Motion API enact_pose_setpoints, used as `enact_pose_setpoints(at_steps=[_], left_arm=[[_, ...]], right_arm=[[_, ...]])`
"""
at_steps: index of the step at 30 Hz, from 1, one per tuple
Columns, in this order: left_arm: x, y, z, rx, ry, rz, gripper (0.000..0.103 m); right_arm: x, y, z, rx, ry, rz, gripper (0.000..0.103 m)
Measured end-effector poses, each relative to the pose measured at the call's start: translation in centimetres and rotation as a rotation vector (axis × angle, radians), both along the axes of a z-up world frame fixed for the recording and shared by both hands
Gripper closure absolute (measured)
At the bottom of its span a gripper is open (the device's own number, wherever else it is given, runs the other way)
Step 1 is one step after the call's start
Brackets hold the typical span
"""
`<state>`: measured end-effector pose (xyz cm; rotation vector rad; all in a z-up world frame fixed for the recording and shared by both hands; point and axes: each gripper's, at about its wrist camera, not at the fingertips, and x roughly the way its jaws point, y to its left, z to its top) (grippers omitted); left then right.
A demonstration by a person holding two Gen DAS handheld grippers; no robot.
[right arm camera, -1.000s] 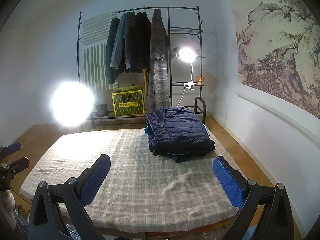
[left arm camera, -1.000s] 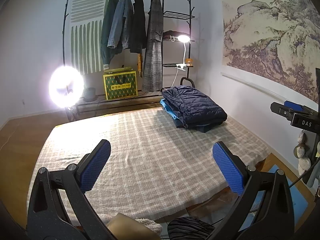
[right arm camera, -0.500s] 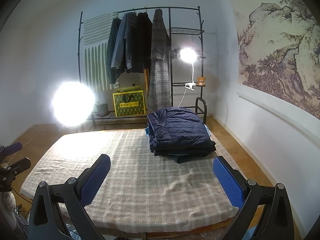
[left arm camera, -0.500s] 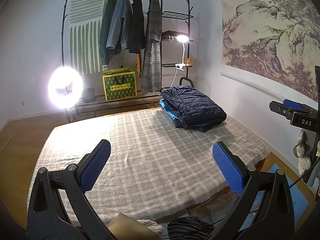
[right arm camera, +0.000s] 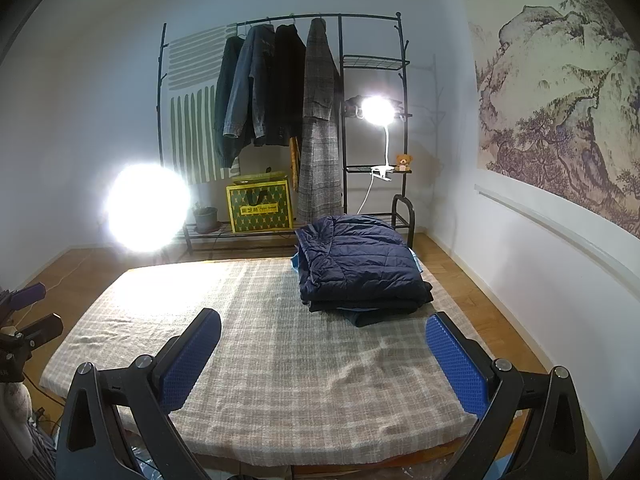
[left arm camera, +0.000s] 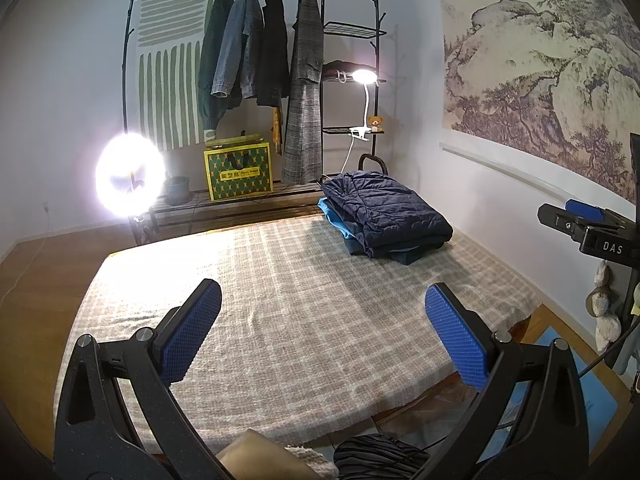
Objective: Fold large clothes
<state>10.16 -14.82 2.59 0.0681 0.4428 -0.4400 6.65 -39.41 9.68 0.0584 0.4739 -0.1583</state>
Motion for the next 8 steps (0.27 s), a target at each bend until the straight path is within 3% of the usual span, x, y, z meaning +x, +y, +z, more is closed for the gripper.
enact_pose_setpoints(at_steps=[8], left_arm=[[0.11, 0.0, -0.15, 0.006, -0.014, -0.002, 0.0]], right_arm=[[0.06, -0.06, -0.11, 0.001, 0.003, 0.002, 0.0]])
